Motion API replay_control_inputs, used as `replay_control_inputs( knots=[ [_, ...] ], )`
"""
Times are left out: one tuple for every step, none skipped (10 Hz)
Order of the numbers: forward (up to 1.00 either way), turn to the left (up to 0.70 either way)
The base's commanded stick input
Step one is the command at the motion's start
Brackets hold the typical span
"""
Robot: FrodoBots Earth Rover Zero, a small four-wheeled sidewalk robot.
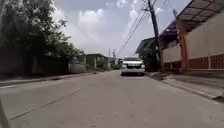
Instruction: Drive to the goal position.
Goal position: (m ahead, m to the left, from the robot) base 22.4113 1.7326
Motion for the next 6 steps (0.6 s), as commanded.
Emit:
replay_control_inputs(
  knots=[
    [1.0,0.0],
    [1.0,0.1],
    [1.0,0.31],
    [1.0,0.4],
    [1.0,0.0],
    [1.0,0.0]
  ],
)
